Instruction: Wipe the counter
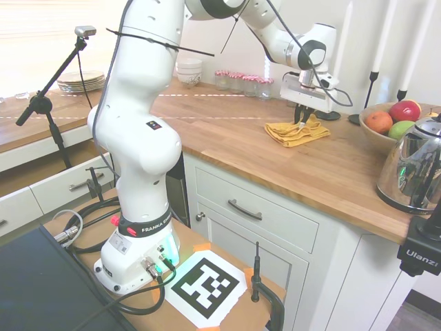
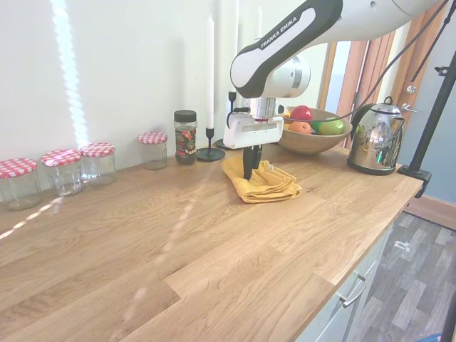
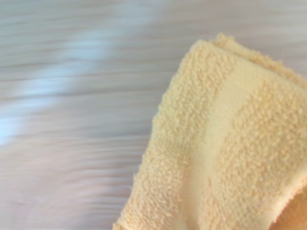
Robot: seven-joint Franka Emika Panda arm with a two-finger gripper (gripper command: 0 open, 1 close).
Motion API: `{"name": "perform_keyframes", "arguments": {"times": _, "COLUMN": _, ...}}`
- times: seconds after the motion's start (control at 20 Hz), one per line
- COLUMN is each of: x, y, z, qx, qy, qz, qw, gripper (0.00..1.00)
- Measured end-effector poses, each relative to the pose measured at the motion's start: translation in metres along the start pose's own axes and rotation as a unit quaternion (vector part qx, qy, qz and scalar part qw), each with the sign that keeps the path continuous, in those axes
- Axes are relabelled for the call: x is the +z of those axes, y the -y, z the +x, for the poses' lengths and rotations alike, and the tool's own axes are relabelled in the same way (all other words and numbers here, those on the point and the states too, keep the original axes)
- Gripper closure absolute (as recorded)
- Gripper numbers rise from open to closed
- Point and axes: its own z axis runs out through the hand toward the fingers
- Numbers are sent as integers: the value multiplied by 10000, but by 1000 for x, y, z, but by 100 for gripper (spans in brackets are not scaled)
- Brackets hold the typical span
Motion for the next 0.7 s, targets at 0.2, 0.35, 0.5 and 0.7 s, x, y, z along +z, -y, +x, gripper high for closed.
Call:
{"name": "perform_keyframes", "arguments": {"times": 0.2, "x": 2, "y": 30, "z": -24, "qx": -106, "qy": -31, "qz": -35, "qw": 9999, "gripper": 100}}
{"name": "perform_keyframes", "arguments": {"times": 0.35, "x": 5, "y": 55, "z": -45, "qx": -188, "qy": -73, "qz": -75, "qw": 9998, "gripper": 100}}
{"name": "perform_keyframes", "arguments": {"times": 0.5, "x": 7, "y": 77, "z": -67, "qx": -274, "qy": -119, "qz": -133, "qw": 9995, "gripper": 100}}
{"name": "perform_keyframes", "arguments": {"times": 0.7, "x": 10, "y": 105, "z": -99, "qx": -409, "qy": -189, "qz": -211, "qw": 9988, "gripper": 100}}
